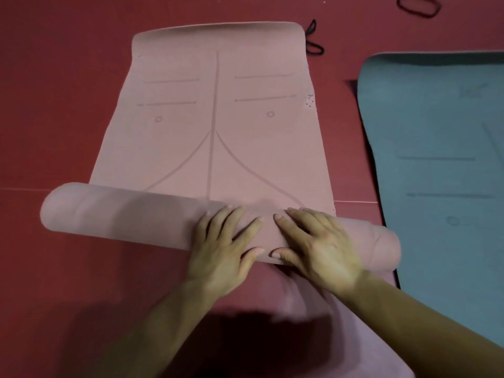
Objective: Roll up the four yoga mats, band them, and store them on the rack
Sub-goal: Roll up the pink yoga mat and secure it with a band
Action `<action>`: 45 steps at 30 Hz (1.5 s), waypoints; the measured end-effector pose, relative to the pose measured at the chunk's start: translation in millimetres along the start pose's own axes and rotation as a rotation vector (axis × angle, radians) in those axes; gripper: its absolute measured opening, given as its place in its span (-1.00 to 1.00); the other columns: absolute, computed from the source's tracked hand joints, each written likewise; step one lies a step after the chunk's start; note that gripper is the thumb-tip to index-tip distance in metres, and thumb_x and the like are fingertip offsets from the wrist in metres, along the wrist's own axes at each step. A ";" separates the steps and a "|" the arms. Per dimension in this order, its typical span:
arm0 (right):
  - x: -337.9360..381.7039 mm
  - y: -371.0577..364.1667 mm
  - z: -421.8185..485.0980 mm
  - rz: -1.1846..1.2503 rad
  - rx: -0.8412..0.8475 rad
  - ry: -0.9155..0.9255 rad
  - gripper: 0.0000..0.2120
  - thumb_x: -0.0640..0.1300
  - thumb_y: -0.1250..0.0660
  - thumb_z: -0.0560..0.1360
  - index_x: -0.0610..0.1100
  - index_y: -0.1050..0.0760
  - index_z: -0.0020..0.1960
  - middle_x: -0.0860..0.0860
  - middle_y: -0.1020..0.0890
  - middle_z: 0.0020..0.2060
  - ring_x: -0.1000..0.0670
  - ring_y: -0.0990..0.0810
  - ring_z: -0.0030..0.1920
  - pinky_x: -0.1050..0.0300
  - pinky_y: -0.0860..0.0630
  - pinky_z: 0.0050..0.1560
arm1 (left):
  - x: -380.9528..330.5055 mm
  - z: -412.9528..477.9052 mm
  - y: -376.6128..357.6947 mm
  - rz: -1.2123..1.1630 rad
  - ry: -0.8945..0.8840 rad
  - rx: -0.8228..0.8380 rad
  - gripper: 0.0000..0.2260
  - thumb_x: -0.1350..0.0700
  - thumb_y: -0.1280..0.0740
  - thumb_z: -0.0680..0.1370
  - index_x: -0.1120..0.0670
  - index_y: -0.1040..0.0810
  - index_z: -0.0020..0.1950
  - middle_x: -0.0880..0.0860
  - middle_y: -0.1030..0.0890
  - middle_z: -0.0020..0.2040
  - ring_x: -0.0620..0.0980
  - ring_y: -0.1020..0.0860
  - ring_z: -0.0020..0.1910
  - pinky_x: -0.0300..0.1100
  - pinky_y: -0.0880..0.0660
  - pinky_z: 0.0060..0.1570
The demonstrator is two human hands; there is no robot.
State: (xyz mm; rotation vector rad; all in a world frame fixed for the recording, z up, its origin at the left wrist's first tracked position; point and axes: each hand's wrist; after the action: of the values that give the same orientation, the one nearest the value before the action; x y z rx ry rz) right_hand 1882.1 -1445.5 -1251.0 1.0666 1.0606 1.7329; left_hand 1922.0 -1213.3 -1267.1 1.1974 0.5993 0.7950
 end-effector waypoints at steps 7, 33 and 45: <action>3.1 -1.3 -0.3 -0.081 -0.023 -0.032 -0.41 0.27 -0.27 0.57 -0.15 -0.56 0.38 -0.18 -0.57 0.27 -0.24 -0.54 0.29 -0.16 -0.45 0.26 | 7.2 41.8 4.5 0.000 0.005 0.050 -0.58 -0.18 -0.19 0.60 -0.06 -0.53 0.40 0.07 -0.55 0.32 0.18 -0.50 0.28 0.16 -0.32 0.31; -29.1 -11.7 38.6 -0.182 -0.056 -0.057 -0.31 0.34 -0.26 0.55 -0.18 -0.54 0.41 -0.18 -0.60 0.29 -0.25 -0.57 0.30 -0.19 -0.44 0.30 | 19.2 73.6 -13.4 -0.055 0.066 0.002 -0.49 -0.33 -0.19 0.52 -0.09 -0.51 0.35 0.11 -0.49 0.36 0.18 -0.43 0.33 0.20 -0.24 0.34; -32.2 -18.9 55.0 -0.235 -0.035 -0.183 -0.23 0.43 -0.20 0.50 -0.13 -0.49 0.44 -0.18 -0.53 0.31 -0.24 -0.49 0.33 -0.20 -0.31 0.35 | 29.2 127.1 -12.3 -0.073 0.101 0.015 -0.55 -0.29 -0.13 0.58 -0.06 -0.57 0.28 0.04 -0.57 0.24 0.12 -0.52 0.20 0.10 -0.35 0.17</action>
State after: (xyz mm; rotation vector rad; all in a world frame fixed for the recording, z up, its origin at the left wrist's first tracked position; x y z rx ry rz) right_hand 1946.9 -1456.7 -1260.5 1.0142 0.9936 1.4338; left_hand 2040.2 -1264.9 -1244.4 1.1471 0.7297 0.7935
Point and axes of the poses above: each hand's wrist, its own z-axis towards the middle knuckle, its own y-axis out of the back of the hand, x = y × z
